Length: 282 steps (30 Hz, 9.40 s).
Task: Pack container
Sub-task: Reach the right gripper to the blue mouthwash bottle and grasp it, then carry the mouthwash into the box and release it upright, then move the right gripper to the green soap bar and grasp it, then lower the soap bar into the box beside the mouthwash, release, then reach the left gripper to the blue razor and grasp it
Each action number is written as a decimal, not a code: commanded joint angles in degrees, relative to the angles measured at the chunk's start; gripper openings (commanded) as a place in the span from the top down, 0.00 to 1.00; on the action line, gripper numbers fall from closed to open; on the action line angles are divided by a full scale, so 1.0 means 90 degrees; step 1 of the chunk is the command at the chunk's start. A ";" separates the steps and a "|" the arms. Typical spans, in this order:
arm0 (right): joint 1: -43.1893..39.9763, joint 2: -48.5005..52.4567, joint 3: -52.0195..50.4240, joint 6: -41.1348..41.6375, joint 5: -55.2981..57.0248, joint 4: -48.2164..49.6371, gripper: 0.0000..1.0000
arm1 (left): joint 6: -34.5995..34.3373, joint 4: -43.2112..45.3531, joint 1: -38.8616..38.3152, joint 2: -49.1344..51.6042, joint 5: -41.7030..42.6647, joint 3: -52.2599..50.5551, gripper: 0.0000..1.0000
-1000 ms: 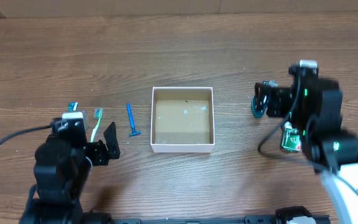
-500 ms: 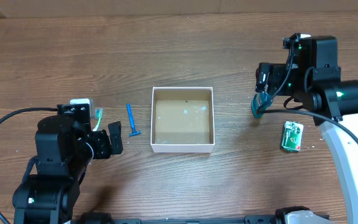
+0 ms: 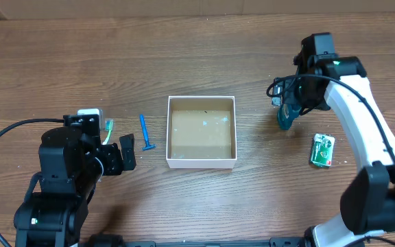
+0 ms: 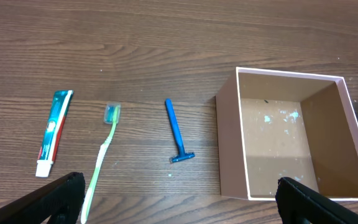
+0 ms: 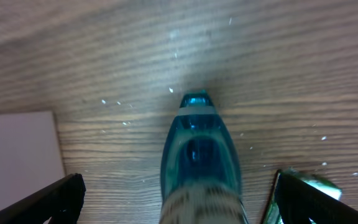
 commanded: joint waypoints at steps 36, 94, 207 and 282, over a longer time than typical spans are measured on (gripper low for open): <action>-0.0015 0.0126 0.0143 0.0049 0.0168 0.0075 0.71 | -0.0032 0.0010 -0.0034 -0.0015 0.0041 0.0197 0.00; 0.4172 0.1889 0.2812 0.2135 0.0374 -0.0316 0.18 | -0.0036 0.0007 -0.0034 -0.0015 0.0017 0.0194 0.00; 0.2914 0.0687 0.1455 0.1994 -0.0270 -0.0765 0.86 | -0.0034 -0.0112 -0.0034 -0.0002 -0.0172 0.0192 0.00; -0.0833 -0.3007 -0.1732 0.1372 -0.0243 -0.1112 0.00 | -0.1156 0.0107 -0.0508 0.7657 0.0073 0.2596 0.00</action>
